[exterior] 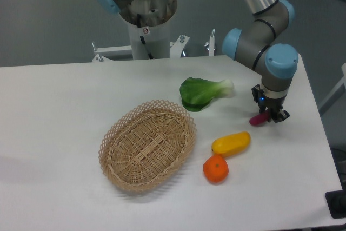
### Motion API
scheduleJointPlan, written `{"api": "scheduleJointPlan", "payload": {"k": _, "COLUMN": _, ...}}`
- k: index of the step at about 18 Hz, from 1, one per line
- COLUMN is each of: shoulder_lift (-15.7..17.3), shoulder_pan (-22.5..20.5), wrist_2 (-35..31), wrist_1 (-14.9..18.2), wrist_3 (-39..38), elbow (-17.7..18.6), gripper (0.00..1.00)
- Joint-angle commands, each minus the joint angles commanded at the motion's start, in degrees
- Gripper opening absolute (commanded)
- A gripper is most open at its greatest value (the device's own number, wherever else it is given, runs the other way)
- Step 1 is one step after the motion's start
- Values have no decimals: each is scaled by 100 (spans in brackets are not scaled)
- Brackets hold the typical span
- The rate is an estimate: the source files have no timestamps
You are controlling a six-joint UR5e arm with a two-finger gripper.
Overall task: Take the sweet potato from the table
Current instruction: 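Close the gripper around the purple sweet potato, then lift the held sweet potato up off the table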
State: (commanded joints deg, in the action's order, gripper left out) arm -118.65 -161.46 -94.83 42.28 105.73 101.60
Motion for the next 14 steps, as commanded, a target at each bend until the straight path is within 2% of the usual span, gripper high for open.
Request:
{"api": "scheduleJointPlan", "payload": {"k": 3, "shoulder_lift": 35, "shoulder_pan": -9, "wrist_2": 0, "wrist_1": 26, "wrist_3": 0, "elbow": -70, "gripper": 27}}
{"api": "scheduleJointPlan", "payload": {"k": 7, "shoulder_lift": 237, "shoulder_pan": -26, "wrist_2": 35, "wrist_1": 166, "wrist_3": -9, "elbow": -316, "gripper": 27}}
{"api": "scheduleJointPlan", "payload": {"k": 11, "shoulder_lift": 448, "shoulder_pan": 44, "wrist_2": 158, "wrist_1": 675, "wrist_3": -236, "elbow": -737, "gripper": 27}}
{"api": "scheduleJointPlan", "payload": {"k": 14, "shoulder_lift": 545, "shoulder_pan": 245, "wrist_2": 421, "wrist_1": 1053, "wrist_3": -842, "elbow": -1089, "gripper": 27}}
